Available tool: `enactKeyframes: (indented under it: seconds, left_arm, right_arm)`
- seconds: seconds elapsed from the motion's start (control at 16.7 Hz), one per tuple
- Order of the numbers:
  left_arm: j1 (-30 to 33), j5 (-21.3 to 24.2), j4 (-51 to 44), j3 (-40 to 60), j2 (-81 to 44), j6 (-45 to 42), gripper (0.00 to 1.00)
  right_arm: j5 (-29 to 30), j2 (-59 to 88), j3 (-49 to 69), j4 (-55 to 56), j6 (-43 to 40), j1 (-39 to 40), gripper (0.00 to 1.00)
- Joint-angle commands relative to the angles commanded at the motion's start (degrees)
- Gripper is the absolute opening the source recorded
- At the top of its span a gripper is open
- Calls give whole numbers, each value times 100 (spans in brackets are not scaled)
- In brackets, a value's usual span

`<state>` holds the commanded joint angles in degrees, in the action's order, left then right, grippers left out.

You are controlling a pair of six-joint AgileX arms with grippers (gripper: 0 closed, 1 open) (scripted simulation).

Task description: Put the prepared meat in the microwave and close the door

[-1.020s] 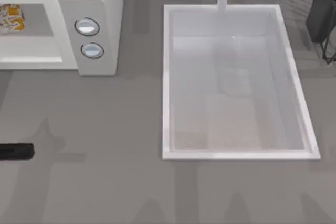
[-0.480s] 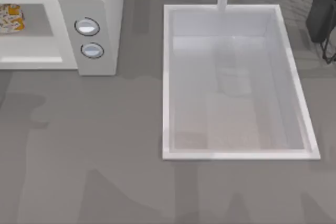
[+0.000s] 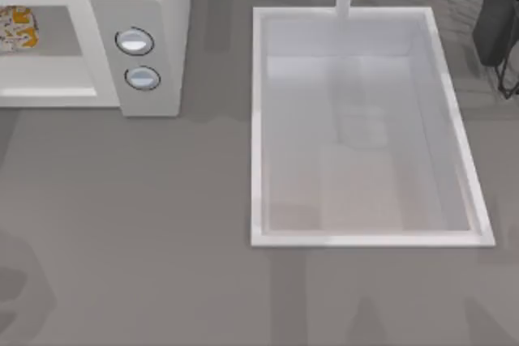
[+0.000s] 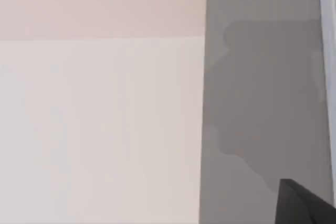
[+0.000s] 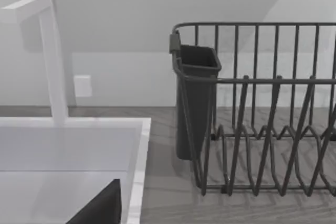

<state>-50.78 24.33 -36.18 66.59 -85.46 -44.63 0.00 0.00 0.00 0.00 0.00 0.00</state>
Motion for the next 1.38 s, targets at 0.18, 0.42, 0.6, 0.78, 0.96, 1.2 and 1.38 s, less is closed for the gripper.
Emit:
enactKeyframes:
  seconds: [0.18,0.42,0.6,0.78,0.96,1.2,1.38]
  left_arm:
    - [-727,841,-472,808,-1007,-498,0]
    - [-950,1409,-767,1342,-1551,-835,0]
    - [-950,1424,-775,1356,-1562,-846,0]
    - [-931,1405,-749,1332,-1549,-843,0]
    - [-937,1413,-414,1099,-1658,-843,0]
    - [-952,1426,433,512,-1931,-852,0]
    - [-961,1435,1064,75,-2136,-865,0]
  right_arm:
    - [0,0,0,0,0,0,100]
    - [0,0,0,0,0,0,100]
    - [0,0,0,0,0,0,100]
    - [0,0,0,0,0,0,100]
    - [0,0,0,0,0,0,100]
    - [0,0,0,0,0,0,100]
    - [0,0,0,0,0,0,100]
